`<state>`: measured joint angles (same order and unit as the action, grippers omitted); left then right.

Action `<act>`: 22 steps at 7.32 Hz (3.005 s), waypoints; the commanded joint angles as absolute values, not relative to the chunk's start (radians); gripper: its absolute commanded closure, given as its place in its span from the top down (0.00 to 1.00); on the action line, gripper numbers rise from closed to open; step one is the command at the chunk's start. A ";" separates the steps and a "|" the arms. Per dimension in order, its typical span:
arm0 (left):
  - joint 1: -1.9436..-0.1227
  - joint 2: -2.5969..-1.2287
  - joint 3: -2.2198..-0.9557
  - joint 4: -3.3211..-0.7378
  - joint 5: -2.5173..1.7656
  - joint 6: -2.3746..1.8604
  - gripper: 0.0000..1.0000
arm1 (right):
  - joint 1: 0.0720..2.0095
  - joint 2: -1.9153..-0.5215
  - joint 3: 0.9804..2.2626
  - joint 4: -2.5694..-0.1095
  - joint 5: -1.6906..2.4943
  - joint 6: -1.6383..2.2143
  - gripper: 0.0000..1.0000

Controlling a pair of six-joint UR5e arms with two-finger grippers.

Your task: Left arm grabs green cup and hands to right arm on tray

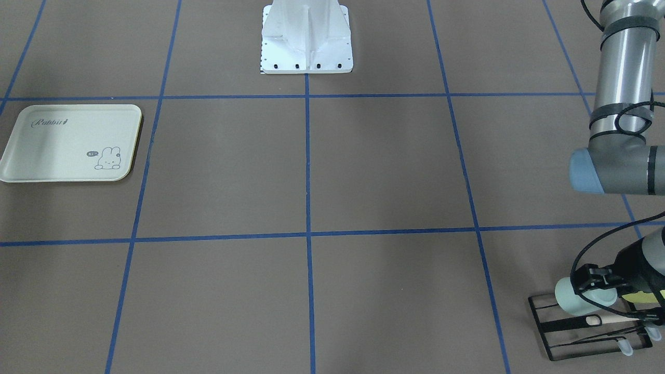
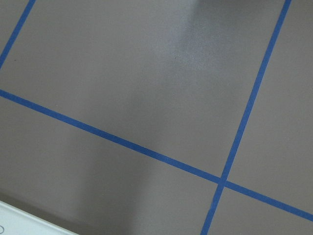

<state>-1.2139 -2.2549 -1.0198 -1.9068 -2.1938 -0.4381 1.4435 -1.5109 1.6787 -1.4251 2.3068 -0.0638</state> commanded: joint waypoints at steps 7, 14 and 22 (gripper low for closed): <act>-1.268 -2.249 -1.097 -1.888 -2.204 -0.430 0.03 | 1.443 -1.511 1.683 -1.425 2.307 -0.063 1.00; -1.342 -2.150 -1.274 -1.887 -2.406 -0.423 0.00 | 1.443 -1.511 1.687 -1.425 2.307 -0.063 1.00; -1.211 -2.135 -1.477 -2.156 -2.450 -1.229 0.00 | 1.264 -1.324 1.686 -1.022 2.517 0.847 1.00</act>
